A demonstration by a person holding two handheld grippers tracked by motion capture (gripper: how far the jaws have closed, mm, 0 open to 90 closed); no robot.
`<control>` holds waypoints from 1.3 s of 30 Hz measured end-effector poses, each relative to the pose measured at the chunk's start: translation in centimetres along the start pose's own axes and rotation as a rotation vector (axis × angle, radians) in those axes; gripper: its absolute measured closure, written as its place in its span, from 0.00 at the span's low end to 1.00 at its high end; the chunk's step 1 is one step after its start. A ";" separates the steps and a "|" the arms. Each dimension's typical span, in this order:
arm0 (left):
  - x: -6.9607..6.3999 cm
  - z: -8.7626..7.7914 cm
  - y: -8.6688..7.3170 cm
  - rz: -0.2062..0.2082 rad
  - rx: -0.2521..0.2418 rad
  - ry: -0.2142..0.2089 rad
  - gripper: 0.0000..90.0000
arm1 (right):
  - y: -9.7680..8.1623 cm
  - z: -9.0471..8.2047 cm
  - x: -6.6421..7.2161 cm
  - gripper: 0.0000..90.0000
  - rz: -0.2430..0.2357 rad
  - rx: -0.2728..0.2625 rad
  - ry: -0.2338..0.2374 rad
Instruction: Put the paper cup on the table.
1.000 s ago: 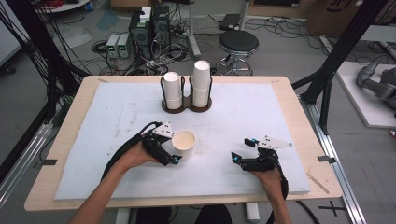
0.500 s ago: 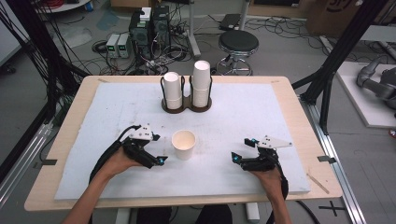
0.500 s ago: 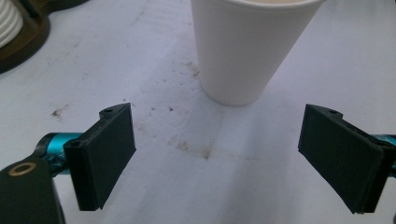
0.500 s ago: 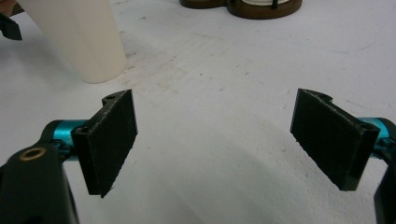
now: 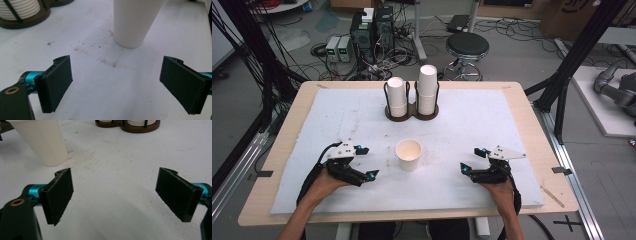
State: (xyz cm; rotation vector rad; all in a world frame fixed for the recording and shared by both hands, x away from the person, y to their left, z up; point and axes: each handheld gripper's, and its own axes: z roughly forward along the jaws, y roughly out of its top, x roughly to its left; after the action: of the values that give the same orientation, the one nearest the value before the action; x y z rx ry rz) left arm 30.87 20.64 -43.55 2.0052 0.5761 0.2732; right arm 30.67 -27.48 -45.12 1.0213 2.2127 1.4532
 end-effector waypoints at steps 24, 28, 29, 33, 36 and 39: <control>0.4 -3.5 -3.9 -0.058 -0.176 0.076 0.12 | -0.1 -0.2 0.1 0.17 -0.006 -0.017 0.004; 0.5 -3.5 -3.9 -0.062 -0.171 0.072 0.12 | -0.1 -0.2 0.2 0.17 -0.010 -0.024 0.000; 0.5 -3.5 -3.9 -0.063 -0.174 0.073 0.12 | -0.1 -0.2 0.2 0.17 -0.013 -0.023 -0.001; 0.5 -3.5 -4.0 -0.065 -0.175 0.073 0.12 | -0.1 -0.2 0.2 0.17 -0.011 -0.016 0.003; 0.5 -3.5 -4.0 -0.069 -0.174 0.074 0.12 | -0.1 -0.2 0.1 0.17 -0.006 -0.018 0.007; 0.5 -3.5 -4.0 -0.069 -0.177 0.075 0.12 | -0.1 -0.2 0.1 0.17 -0.004 -0.015 0.009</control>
State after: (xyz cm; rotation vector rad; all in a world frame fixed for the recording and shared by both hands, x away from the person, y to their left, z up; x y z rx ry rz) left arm 28.71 25.10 -45.37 1.8076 0.6445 0.3464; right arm 30.49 -27.57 -45.14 1.0069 2.2054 1.4731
